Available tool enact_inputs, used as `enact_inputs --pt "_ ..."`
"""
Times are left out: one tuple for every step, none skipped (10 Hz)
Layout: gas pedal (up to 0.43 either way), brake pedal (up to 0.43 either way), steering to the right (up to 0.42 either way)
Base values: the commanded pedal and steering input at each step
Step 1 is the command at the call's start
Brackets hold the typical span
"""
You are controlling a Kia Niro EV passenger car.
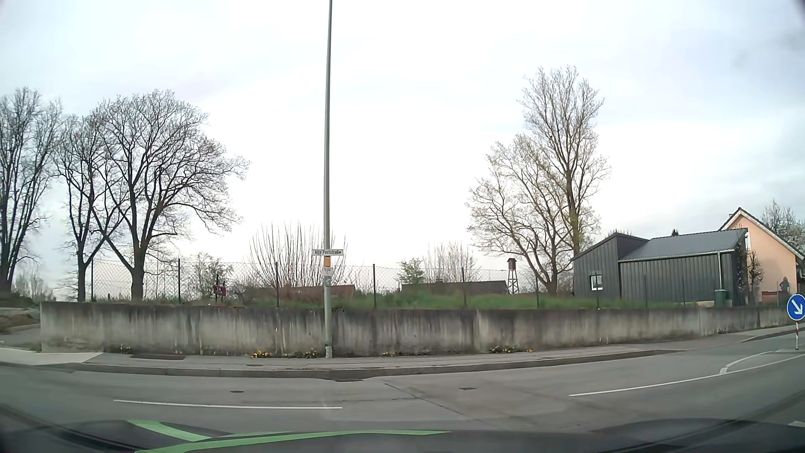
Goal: Follow the waypoints while adhering to traffic rules and regulations
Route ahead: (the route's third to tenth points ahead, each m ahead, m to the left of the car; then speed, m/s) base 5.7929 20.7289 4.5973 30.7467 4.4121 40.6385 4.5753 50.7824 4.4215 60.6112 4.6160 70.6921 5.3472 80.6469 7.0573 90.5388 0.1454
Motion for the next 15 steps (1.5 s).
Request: enact_inputs --pt "0.000 0.226 -0.254" --pt "0.000 0.226 -0.254" --pt "0.000 0.226 -0.255" --pt "0.000 0.232 -0.255" --pt "0.000 0.244 -0.255" --pt "0.000 0.244 -0.255" --pt "0.000 0.244 -0.255" --pt "0.000 0.244 -0.256" --pt "0.000 0.244 -0.256" --pt "0.000 0.250 -0.257" --pt "0.000 0.250 -0.257" --pt "0.000 0.250 -0.257" --pt "0.000 0.250 -0.258" --pt "0.000 0.250 -0.258" --pt "0.000 0.250 -0.258"
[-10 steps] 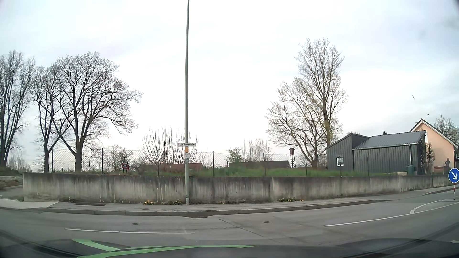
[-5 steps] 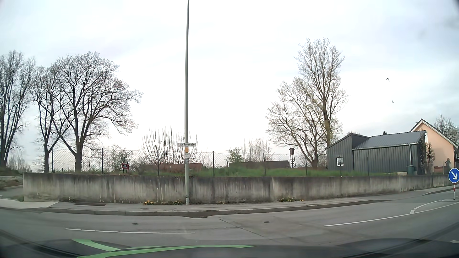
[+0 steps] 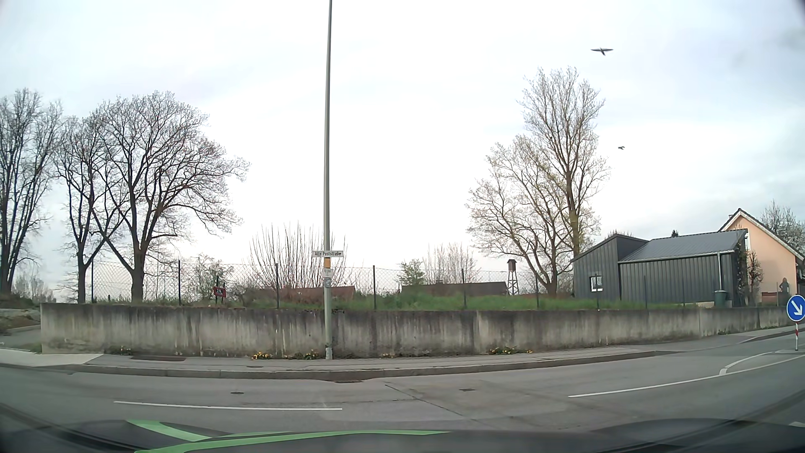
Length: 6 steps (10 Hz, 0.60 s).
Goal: Follow the waypoints while adhering to traffic rules and regulations
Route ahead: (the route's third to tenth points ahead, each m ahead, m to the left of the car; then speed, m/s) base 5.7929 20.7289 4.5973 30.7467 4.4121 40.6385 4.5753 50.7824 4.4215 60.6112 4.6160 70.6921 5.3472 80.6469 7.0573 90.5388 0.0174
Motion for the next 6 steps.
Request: enact_inputs --pt "0.000 0.250 -0.258" --pt "0.000 0.250 -0.258" --pt "0.000 0.250 -0.258" --pt "0.000 0.250 -0.258" --pt "0.000 0.250 -0.258" --pt "0.000 0.250 -0.258"
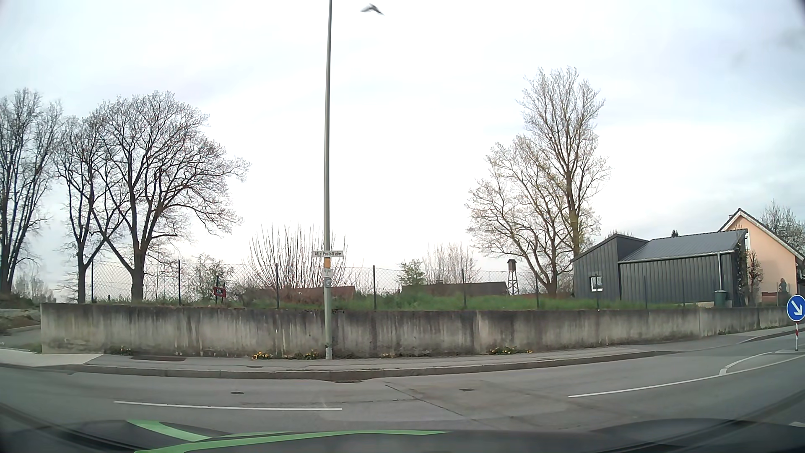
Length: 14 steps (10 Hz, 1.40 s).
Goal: Follow the waypoints while adhering to traffic rules and regulations
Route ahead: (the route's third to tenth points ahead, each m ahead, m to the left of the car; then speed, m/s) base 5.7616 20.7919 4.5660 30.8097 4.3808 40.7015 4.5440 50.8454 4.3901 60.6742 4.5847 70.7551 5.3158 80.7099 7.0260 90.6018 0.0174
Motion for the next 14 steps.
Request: enact_inputs --pt "0.000 0.250 -0.258" --pt "0.000 0.250 -0.258" --pt "0.000 0.250 -0.258" --pt "0.000 0.250 -0.258" --pt "0.000 0.250 -0.258" --pt "0.000 0.250 -0.258" --pt "0.000 0.250 -0.258" --pt "0.000 0.250 -0.258" --pt "0.000 0.250 -0.258" --pt "0.000 0.250 -0.258" --pt "0.000 0.250 -0.258" --pt "0.000 0.262 -0.258" --pt "0.000 0.274 -0.256" --pt "0.000 0.274 -0.256"
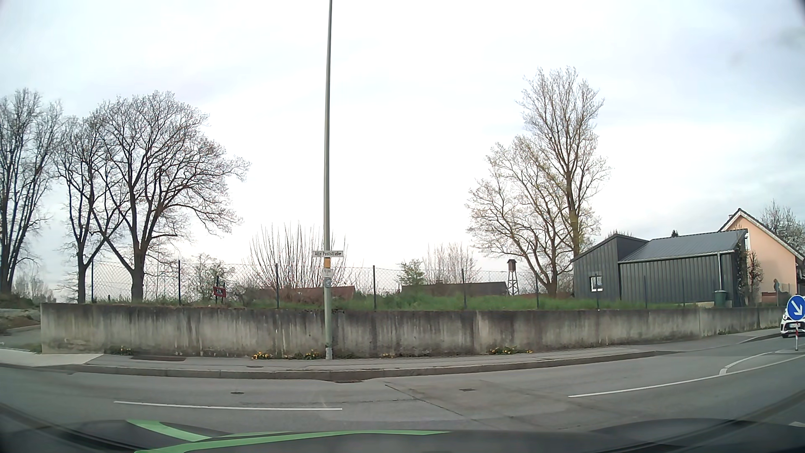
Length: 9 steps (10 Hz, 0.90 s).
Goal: Follow the waypoints while adhering to traffic rules and regulations
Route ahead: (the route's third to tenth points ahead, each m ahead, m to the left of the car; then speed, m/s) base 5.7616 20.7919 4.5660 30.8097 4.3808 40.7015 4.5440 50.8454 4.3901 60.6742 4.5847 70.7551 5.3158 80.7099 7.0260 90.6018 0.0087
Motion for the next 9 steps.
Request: enact_inputs --pt "0.000 0.256 -0.257" --pt "0.000 0.201 -0.256" --pt "0.000 0.006 -0.256" --pt "0.000 0.000 -0.256" --pt "0.000 0.000 -0.257" --pt "0.000 0.000 -0.256" --pt "0.039 0.000 -0.257" --pt "0.130 0.000 -0.257" --pt "0.150 0.000 -0.257"
